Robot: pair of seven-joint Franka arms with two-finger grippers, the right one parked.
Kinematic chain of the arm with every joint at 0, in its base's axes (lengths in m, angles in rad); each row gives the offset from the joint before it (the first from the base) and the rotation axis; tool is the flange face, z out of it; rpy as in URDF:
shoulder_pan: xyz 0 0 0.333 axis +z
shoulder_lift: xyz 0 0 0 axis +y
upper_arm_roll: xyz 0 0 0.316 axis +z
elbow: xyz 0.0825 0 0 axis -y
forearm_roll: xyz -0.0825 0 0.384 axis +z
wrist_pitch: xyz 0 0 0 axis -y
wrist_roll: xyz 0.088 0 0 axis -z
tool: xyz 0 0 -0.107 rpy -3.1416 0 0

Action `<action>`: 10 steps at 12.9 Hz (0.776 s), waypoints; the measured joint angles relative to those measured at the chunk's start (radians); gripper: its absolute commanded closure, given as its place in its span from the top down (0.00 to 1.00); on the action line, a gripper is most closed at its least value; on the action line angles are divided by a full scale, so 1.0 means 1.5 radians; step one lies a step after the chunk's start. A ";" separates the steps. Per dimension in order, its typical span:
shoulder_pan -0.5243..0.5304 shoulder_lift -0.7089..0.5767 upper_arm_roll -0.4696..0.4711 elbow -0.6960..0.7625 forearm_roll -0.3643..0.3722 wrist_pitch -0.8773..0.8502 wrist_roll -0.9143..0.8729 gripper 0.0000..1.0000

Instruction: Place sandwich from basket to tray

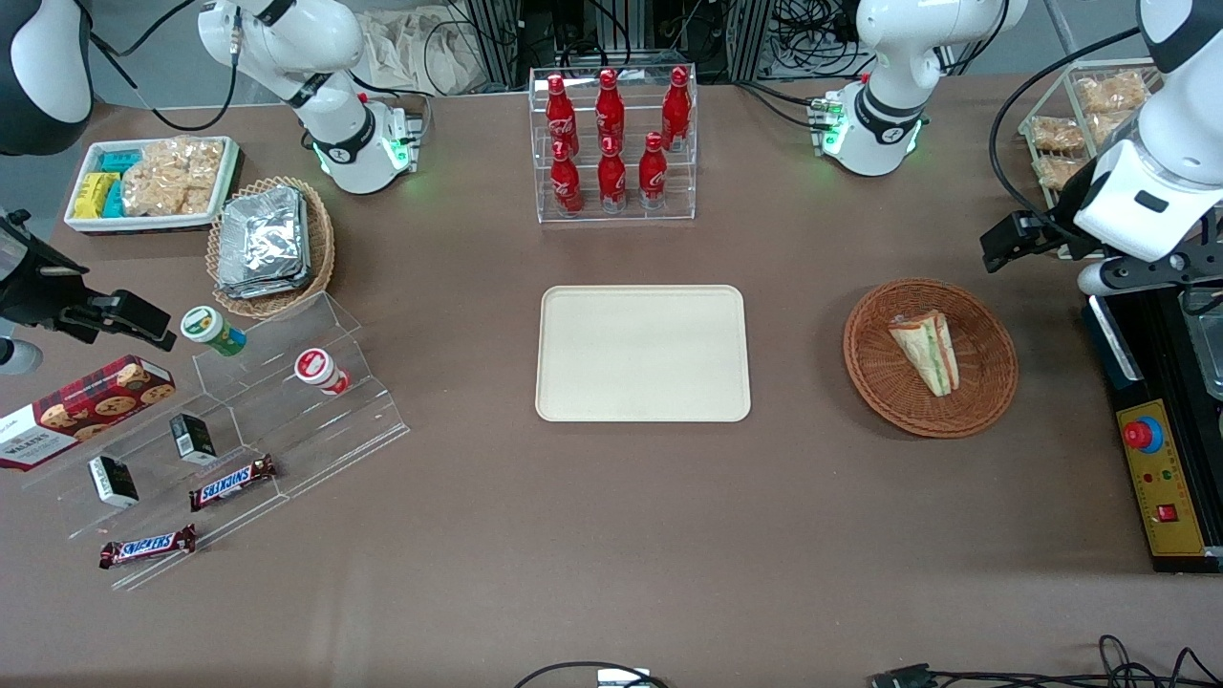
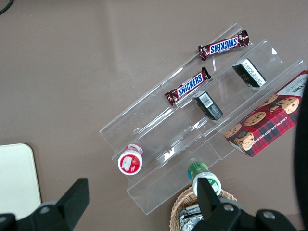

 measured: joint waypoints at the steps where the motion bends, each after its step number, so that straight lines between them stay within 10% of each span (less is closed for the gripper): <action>1: 0.000 0.000 0.000 0.000 0.000 0.000 0.000 1.00; 10: 0.005 0.005 0.005 -0.003 0.000 -0.023 -0.002 1.00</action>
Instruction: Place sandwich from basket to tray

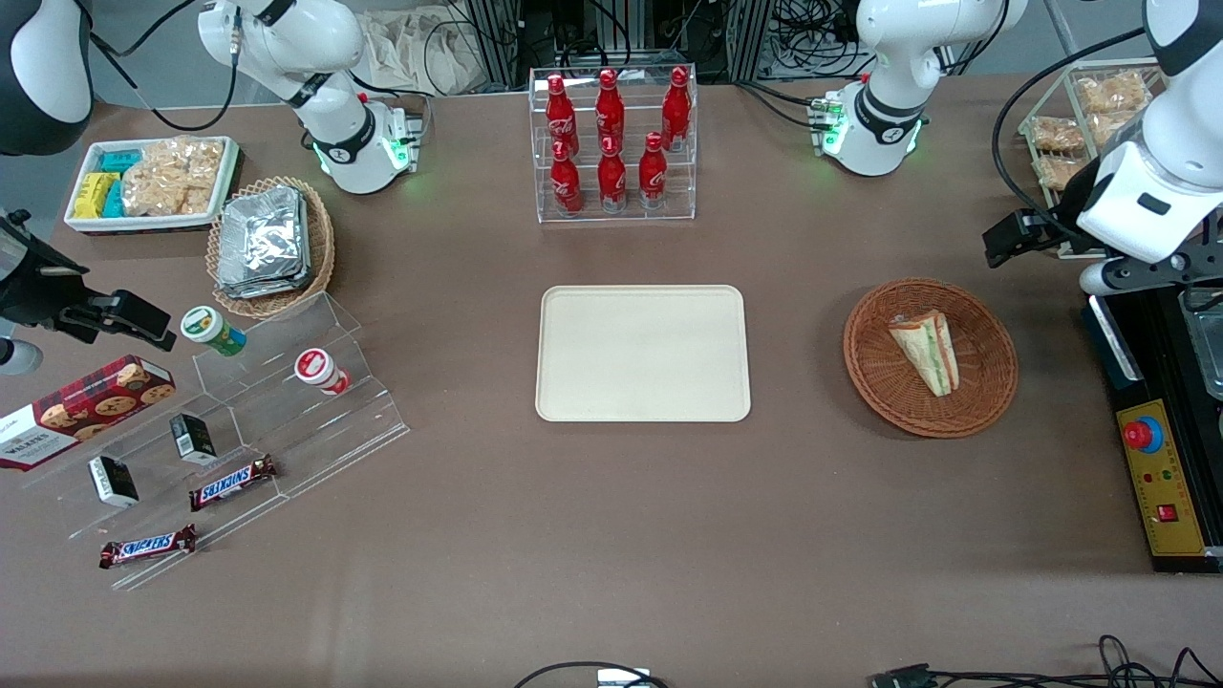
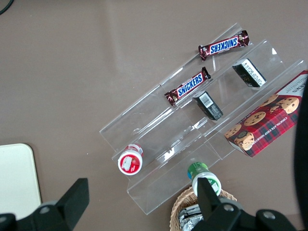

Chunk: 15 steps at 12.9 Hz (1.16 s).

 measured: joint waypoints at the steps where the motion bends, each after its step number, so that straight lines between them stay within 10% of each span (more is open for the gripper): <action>1: 0.001 0.003 0.002 -0.010 0.000 0.000 -0.008 1.00; 15: 0.012 0.045 0.055 -0.460 0.001 0.506 -0.191 1.00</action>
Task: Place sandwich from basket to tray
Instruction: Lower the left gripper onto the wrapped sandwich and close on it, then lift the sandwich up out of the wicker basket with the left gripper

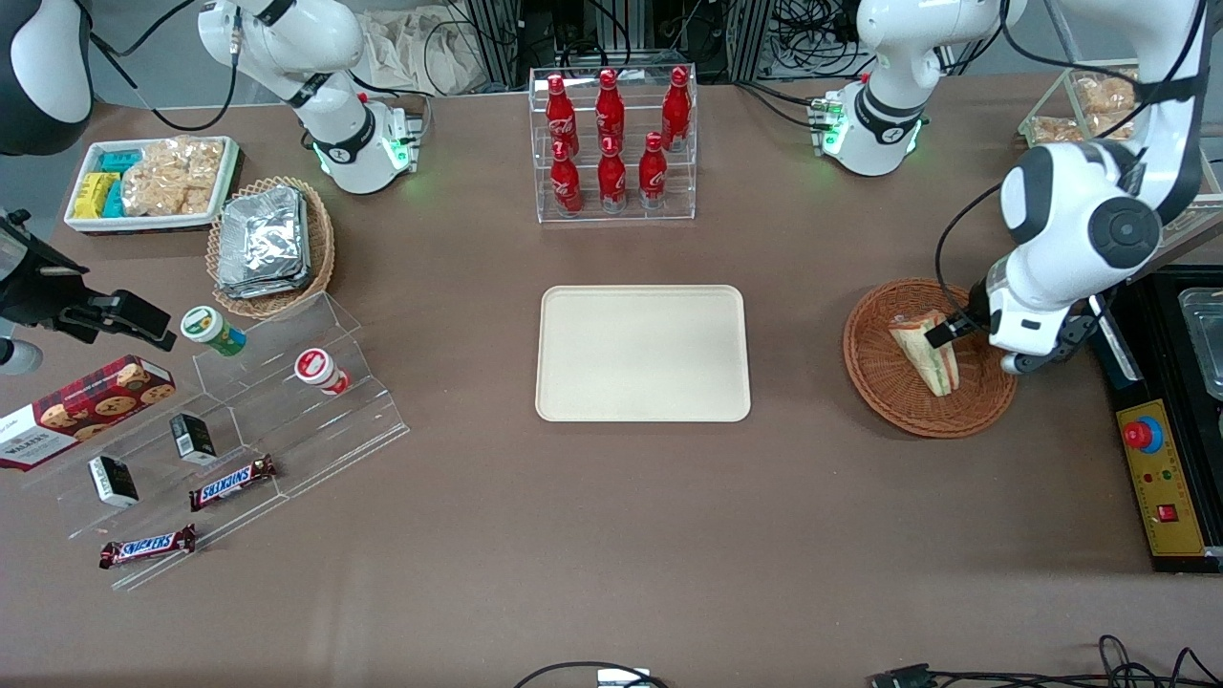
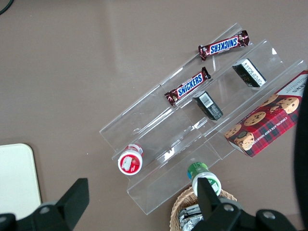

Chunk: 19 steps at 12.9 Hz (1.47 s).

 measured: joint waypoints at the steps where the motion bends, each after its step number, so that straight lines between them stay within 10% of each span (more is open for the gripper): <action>1: 0.000 0.023 0.000 -0.002 0.000 0.016 -0.002 1.00; 7: 0.001 0.124 0.006 -0.004 0.000 0.087 -0.007 0.88; 9: 0.001 0.124 0.006 -0.004 0.000 0.087 -0.007 0.29; 11: 0.001 0.124 0.006 -0.004 0.000 0.087 -0.007 0.01; 19: 0.000 0.033 0.005 0.033 0.004 -0.066 0.001 0.00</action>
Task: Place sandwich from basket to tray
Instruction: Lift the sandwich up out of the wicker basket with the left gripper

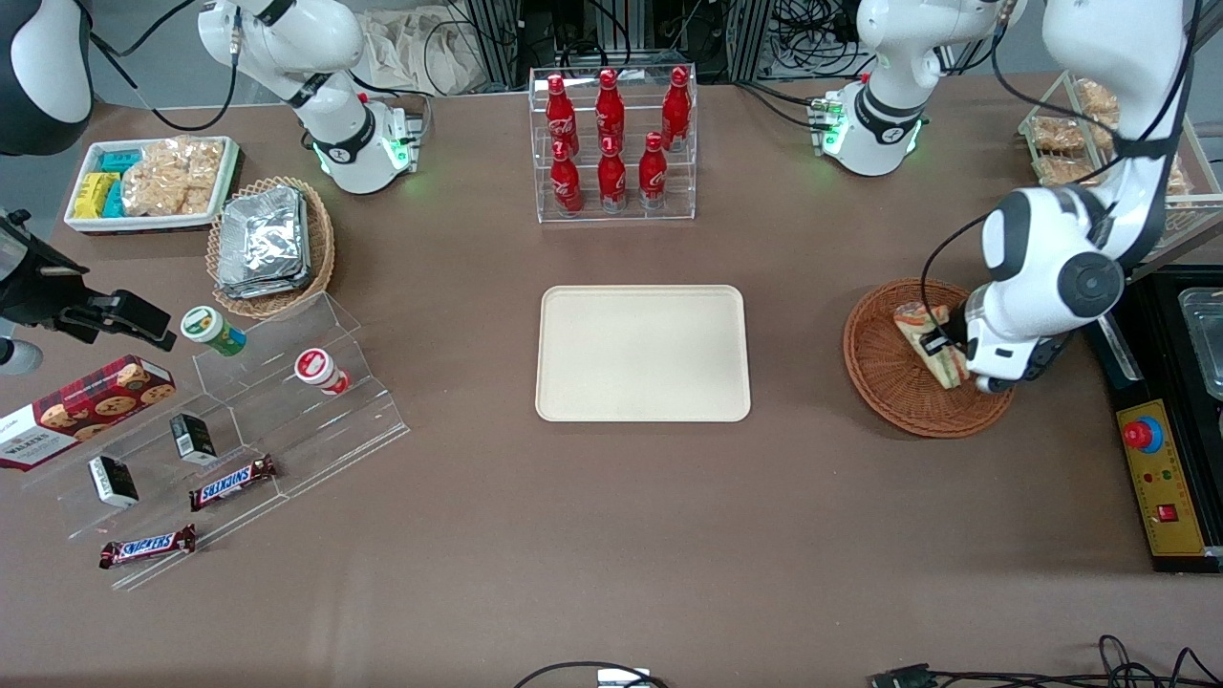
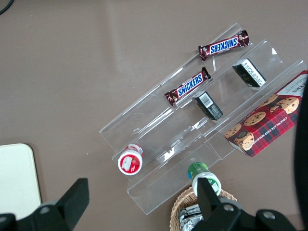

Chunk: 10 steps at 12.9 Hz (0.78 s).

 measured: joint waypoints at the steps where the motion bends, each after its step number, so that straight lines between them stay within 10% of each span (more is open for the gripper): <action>1: -0.001 -0.034 -0.001 0.018 0.000 -0.057 0.013 0.00; 10: -0.001 -0.128 -0.001 0.390 0.000 -0.513 0.180 0.00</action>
